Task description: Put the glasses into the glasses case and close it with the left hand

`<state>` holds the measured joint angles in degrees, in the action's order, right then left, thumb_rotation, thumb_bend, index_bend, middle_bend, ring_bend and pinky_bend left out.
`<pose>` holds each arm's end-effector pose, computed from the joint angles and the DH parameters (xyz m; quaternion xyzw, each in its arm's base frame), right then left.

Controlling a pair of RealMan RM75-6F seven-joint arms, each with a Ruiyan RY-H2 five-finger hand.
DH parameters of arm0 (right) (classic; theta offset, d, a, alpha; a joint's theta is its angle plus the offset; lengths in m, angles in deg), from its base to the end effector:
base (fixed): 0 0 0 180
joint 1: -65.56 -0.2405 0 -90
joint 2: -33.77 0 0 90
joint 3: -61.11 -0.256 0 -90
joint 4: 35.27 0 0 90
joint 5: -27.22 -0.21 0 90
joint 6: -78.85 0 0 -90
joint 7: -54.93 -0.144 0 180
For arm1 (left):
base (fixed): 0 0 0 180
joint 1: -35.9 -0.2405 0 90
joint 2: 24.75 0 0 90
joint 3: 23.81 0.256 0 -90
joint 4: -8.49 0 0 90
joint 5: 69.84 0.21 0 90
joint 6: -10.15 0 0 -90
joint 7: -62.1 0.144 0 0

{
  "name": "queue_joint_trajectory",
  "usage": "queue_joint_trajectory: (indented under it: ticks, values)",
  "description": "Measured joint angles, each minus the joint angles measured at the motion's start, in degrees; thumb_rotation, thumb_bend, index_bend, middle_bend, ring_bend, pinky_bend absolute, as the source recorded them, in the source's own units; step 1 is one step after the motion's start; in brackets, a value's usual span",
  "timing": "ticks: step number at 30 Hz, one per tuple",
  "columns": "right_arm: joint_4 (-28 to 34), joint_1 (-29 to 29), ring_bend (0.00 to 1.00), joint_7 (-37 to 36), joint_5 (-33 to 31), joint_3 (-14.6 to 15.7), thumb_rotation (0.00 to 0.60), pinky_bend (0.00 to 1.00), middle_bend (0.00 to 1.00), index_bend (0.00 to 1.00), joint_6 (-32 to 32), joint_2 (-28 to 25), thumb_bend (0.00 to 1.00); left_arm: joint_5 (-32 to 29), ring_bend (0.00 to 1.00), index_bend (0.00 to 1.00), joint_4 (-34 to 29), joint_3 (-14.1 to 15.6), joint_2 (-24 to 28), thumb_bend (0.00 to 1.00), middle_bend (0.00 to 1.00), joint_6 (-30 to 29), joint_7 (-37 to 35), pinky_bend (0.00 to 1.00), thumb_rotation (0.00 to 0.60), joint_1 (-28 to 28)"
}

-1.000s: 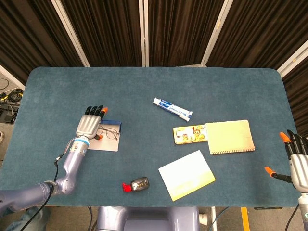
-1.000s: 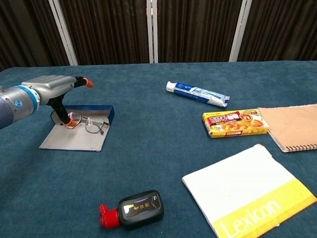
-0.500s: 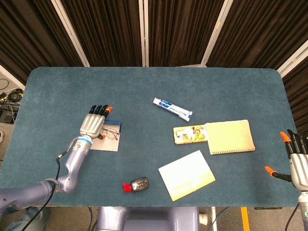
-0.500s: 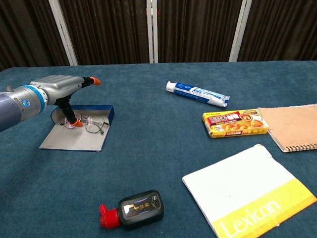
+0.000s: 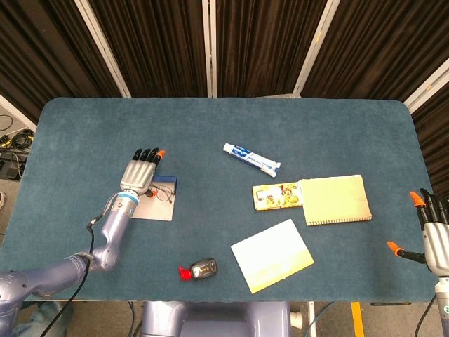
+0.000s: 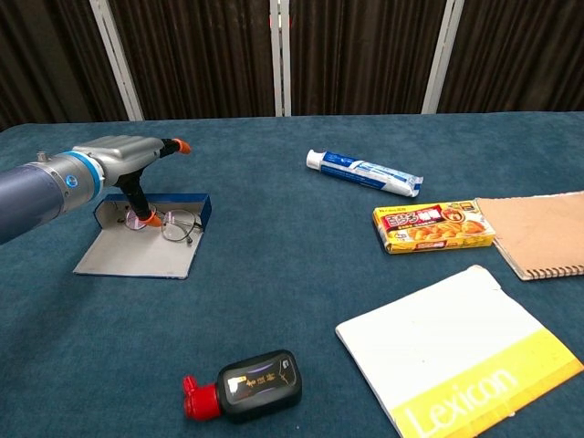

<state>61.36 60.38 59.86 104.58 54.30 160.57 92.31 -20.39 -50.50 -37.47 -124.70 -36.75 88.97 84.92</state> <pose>-0.3178 -0.1952 0.1933 0.5675 -0.3854 0.3416 0.6425 -0.1833 0.4119 -0.0420 -0.7184 -0.3849 -0.2738 0.5106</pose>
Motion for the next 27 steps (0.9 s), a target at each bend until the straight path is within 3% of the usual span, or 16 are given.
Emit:
queue_joint_trajectory:
  ticks: [15, 27]
  values:
    - [-0.31, -0.53, 0.00, 1.54, -1.59, -0.31, 0.600, 0.00, 0.00, 0.00, -0.93, 0.75, 0.00, -0.22, 0.00, 0.00, 7.24, -1.38, -2.15, 0.19, 0.00, 3.02, -3.20, 0.00, 0.600, 1.76]
    - [0.16, -0.47, 0.00, 1.08, -0.76, -0.18, 0.600, 0.00, 0.00, 0.00, -0.54, 0.48, 0.00, 4.17, 0.00, 0.00, -3.09, 0.22, 3.89, 0.18, 0.00, -0.19, -5.65, 0.00, 0.600, -1.28]
